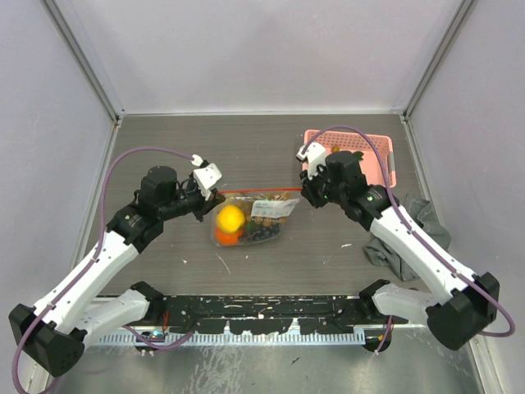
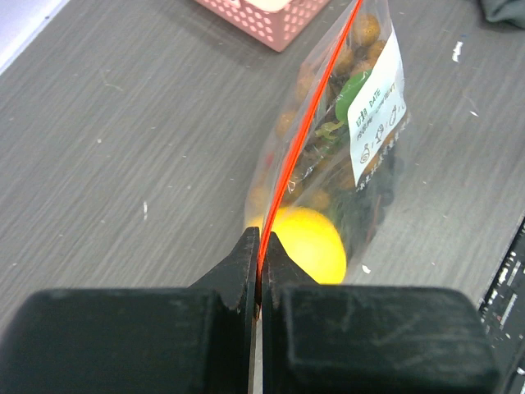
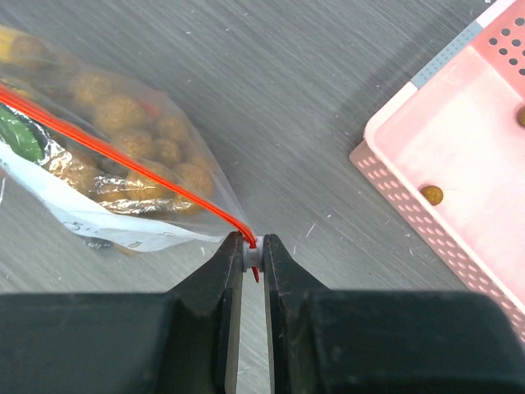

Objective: Place the food in the zip-top bag and seal the zipper
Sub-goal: Zip the zipper food storage bag, then place the zipper food storage bag at the center of the board, then reset both arms

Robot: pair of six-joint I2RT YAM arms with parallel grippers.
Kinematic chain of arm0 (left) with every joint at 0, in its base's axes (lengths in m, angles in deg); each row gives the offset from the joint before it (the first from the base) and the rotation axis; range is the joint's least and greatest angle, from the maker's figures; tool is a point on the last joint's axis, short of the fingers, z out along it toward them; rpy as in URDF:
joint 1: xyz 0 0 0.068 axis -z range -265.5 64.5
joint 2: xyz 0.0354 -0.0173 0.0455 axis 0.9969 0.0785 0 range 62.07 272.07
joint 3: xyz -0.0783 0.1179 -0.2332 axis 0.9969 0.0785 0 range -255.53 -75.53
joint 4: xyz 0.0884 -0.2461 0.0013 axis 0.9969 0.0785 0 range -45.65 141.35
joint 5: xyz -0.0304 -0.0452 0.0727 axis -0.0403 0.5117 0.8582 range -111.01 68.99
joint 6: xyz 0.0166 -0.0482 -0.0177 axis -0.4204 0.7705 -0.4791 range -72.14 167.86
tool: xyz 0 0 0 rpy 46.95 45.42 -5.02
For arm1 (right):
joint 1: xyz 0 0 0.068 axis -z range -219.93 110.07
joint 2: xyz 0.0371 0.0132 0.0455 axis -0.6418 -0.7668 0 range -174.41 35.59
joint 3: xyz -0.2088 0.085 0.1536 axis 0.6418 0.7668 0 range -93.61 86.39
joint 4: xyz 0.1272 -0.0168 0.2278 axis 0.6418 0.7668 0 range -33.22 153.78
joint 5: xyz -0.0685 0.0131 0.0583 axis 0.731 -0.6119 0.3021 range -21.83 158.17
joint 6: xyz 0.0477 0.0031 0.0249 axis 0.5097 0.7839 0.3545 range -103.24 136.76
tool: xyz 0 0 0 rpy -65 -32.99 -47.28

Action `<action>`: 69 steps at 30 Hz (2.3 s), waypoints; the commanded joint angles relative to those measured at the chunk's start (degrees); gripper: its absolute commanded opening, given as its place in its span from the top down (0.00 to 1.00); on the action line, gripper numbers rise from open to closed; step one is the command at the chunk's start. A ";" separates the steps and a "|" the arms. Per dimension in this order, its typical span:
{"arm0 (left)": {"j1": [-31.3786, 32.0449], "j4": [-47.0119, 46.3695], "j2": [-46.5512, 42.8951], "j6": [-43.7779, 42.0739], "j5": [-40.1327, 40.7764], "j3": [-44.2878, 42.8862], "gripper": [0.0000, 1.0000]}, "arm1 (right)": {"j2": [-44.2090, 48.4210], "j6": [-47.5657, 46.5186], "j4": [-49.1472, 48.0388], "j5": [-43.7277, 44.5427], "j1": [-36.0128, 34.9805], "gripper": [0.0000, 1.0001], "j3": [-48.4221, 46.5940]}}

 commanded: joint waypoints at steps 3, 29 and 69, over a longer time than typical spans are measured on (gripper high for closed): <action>-1.47 -7.17 7.55 1.67 9.05 -10.29 1.00 | -8.85 -1.38 -5.60 5.25 2.43 1.00 -13.75; -1.39 -16.17 -5.44 27.61 8.46 16.45 0.93 | 1.08 16.88 -31.39 -9.25 3.32 0.97 24.13; -1.36 23.23 -52.60 48.08 41.24 13.80 0.02 | 58.25 28.14 1.89 37.36 3.28 0.00 19.81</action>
